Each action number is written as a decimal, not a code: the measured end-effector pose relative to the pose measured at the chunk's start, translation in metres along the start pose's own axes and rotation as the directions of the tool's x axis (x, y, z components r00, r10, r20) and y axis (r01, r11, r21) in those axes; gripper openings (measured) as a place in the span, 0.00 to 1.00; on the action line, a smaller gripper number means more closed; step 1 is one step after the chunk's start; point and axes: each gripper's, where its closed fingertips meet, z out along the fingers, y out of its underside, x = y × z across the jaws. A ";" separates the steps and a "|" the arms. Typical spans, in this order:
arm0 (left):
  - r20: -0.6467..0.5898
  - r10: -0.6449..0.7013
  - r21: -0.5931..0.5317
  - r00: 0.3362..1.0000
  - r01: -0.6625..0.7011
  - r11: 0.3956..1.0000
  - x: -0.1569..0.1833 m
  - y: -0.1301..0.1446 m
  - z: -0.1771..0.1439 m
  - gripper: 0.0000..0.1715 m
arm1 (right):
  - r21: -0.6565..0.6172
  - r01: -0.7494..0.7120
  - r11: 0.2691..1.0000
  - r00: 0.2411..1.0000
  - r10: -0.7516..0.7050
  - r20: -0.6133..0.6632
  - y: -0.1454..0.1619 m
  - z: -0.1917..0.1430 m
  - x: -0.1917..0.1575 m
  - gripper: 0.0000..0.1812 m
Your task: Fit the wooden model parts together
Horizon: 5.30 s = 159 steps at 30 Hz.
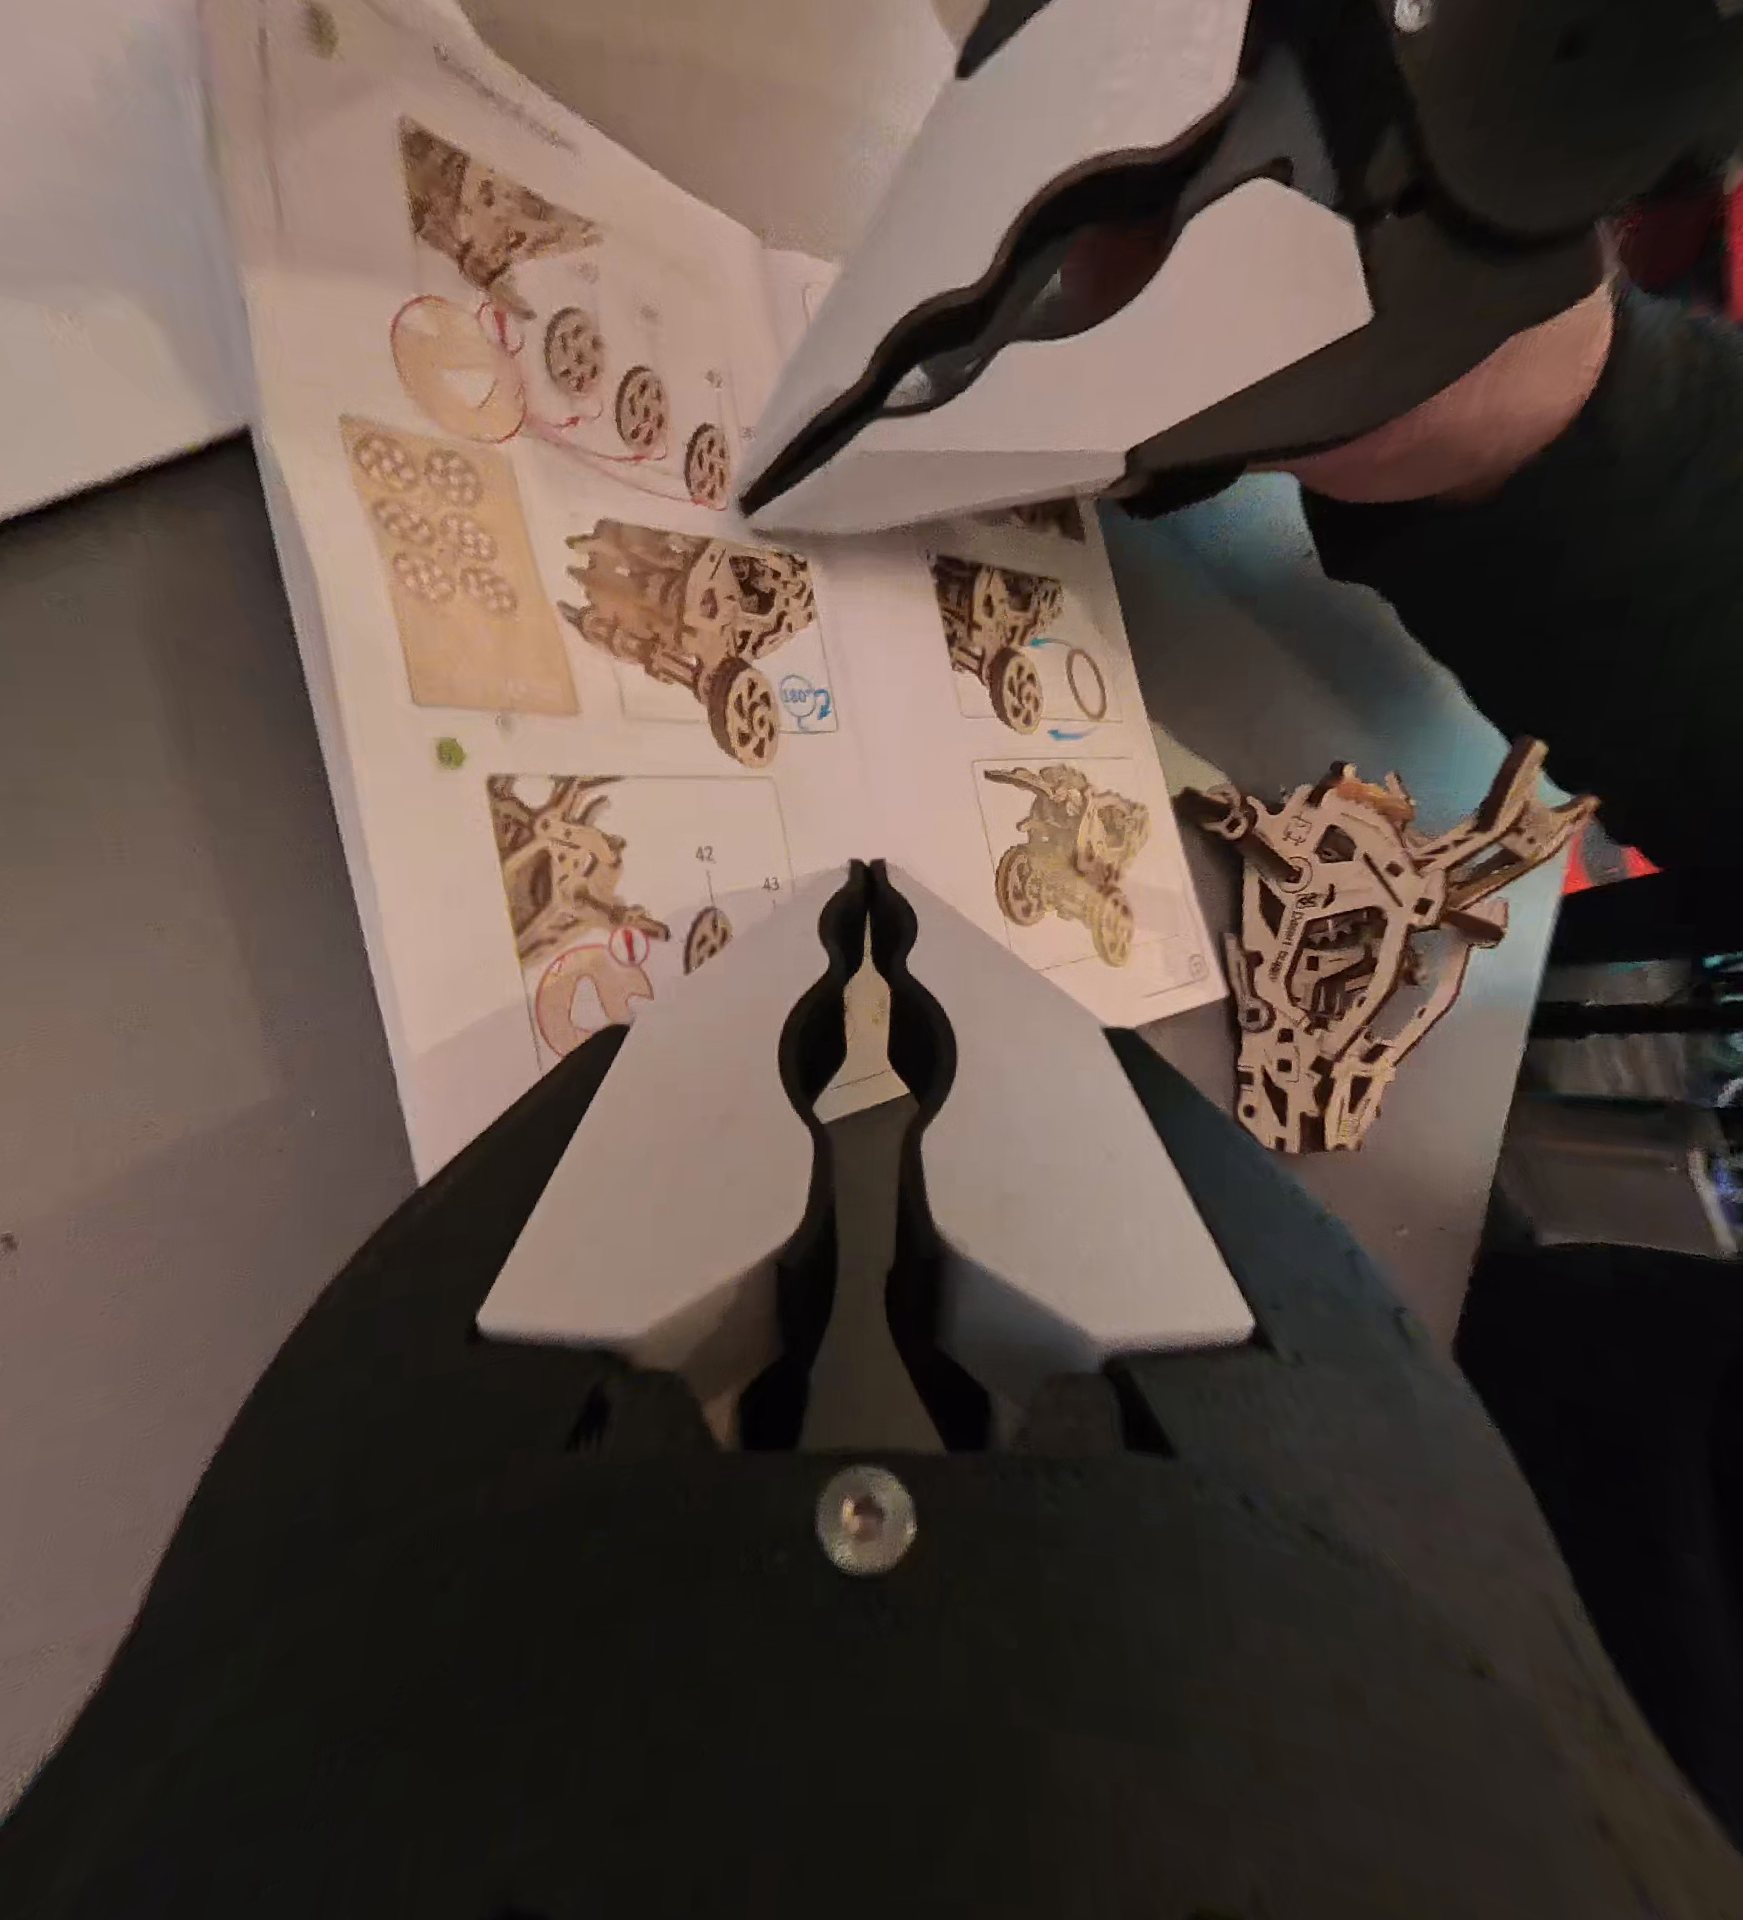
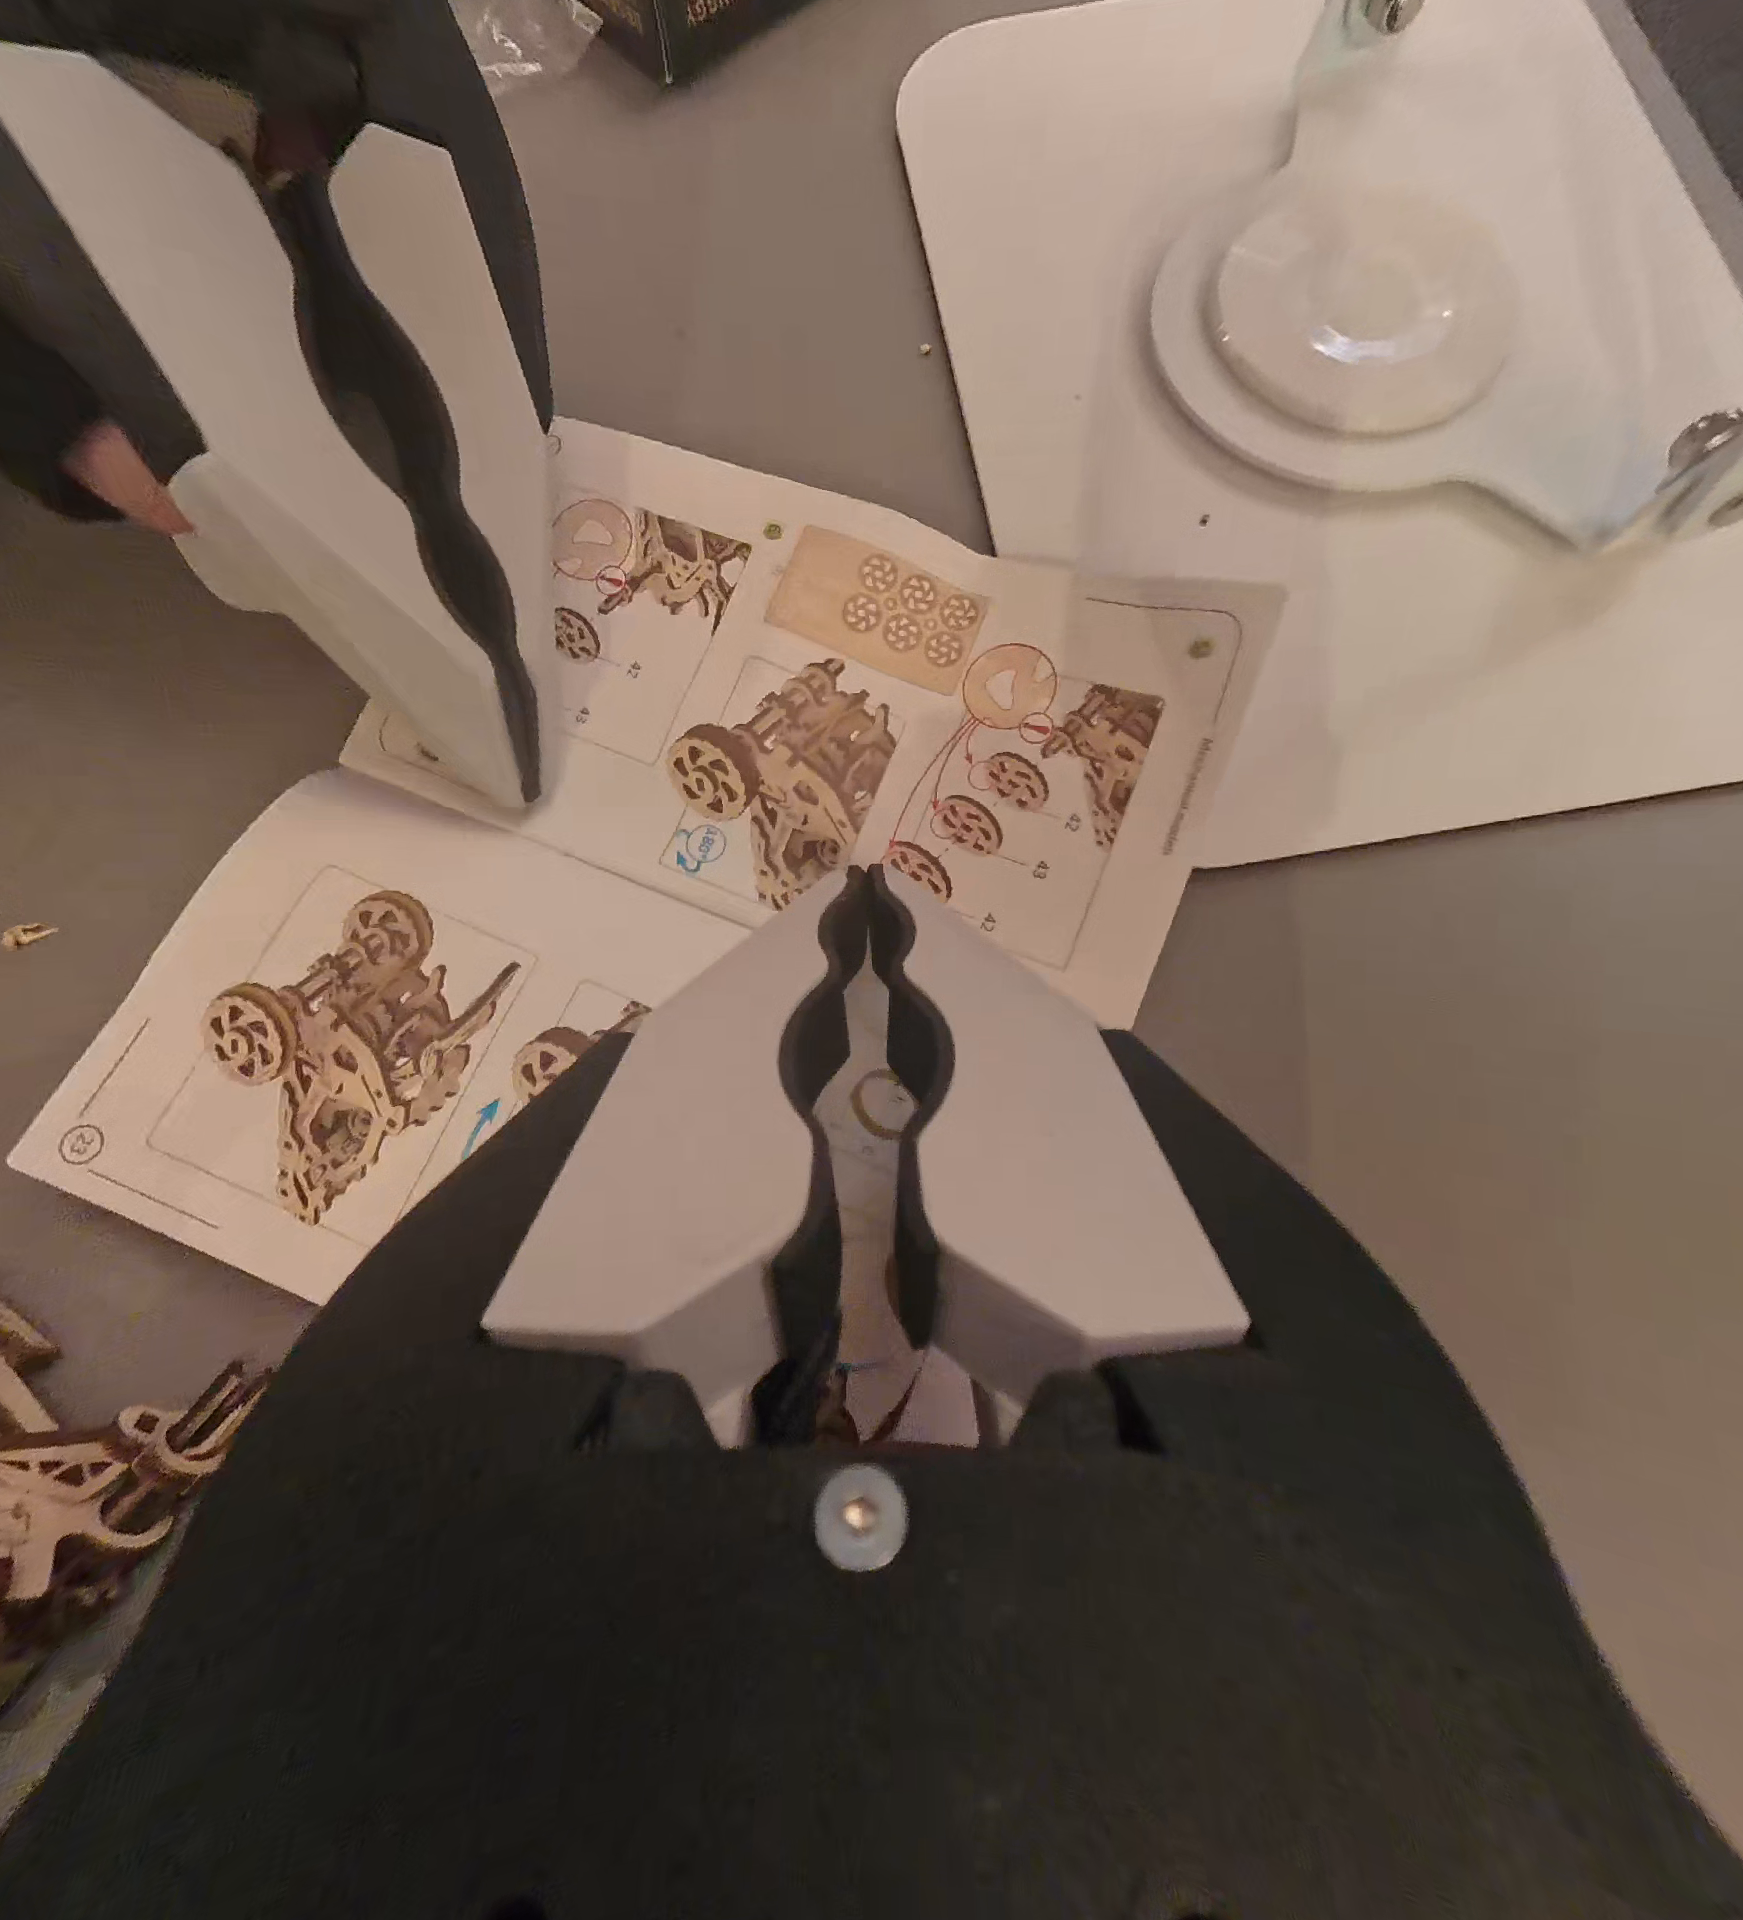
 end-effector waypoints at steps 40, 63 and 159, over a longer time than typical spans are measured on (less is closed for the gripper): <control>0.038 0.081 0.012 0.996 -0.081 0.997 0.031 0.016 0.012 0.00 | -0.044 -0.011 0.999 0.985 0.004 -0.170 0.019 -0.021 0.025 0.00; 0.572 -0.264 0.029 0.776 0.303 0.953 -0.077 0.185 -0.232 0.75 | 0.017 -0.029 0.999 0.999 0.029 -0.038 -0.097 -0.087 -0.168 0.12; -0.853 0.006 0.350 0.521 0.565 0.747 0.208 0.078 -0.172 0.55 | 0.493 -0.764 0.415 0.616 0.243 0.749 -0.155 -0.091 -0.270 0.44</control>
